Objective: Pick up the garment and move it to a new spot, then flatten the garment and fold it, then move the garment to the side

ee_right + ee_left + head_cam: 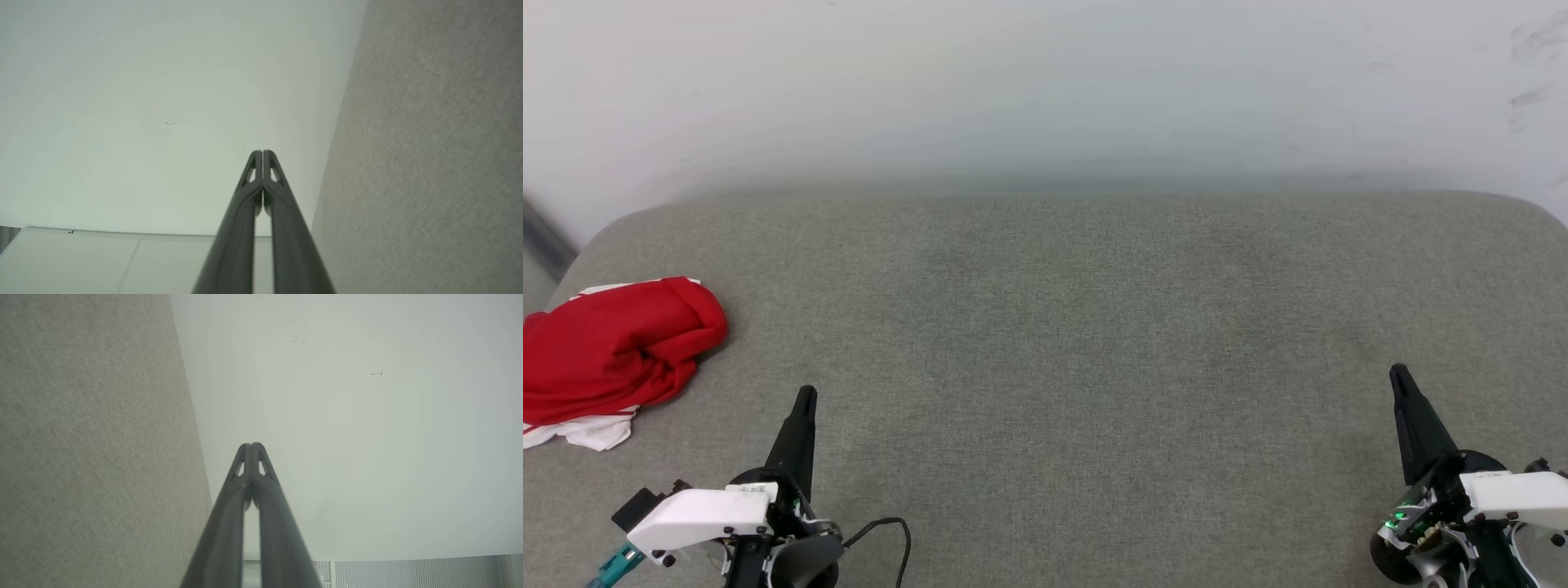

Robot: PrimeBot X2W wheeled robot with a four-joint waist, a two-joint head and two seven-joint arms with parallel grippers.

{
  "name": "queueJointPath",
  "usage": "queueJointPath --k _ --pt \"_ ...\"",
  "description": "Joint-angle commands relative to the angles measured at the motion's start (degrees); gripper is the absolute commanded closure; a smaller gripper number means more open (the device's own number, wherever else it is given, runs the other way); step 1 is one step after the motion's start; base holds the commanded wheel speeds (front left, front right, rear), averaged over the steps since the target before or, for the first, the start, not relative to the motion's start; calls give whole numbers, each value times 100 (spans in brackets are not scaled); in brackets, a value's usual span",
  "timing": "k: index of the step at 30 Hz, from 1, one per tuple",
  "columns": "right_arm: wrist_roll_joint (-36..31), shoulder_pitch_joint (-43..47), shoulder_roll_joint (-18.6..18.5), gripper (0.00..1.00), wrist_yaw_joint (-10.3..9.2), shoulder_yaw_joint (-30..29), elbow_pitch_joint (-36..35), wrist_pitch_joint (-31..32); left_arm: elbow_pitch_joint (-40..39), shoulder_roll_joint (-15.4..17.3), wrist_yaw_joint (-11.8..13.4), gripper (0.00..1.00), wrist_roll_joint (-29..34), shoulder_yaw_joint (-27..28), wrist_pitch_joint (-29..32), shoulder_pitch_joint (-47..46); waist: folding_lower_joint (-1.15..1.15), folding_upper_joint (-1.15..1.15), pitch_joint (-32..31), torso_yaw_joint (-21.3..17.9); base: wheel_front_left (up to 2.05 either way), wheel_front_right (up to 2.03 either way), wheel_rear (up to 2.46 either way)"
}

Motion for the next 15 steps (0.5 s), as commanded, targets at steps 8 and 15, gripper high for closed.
queueJointPath --k 8,15 --pt "-63 179 5 0 -1 39 103 -103 55 -14 1 0 46 -71 -105 143 0 0 2 -3 0 0 0" --pt "-569 234 5 0 -1 4 -4 -305 -62 -12 22 0 465 -45 -307 177 0 0 10 -8 0 0 0"
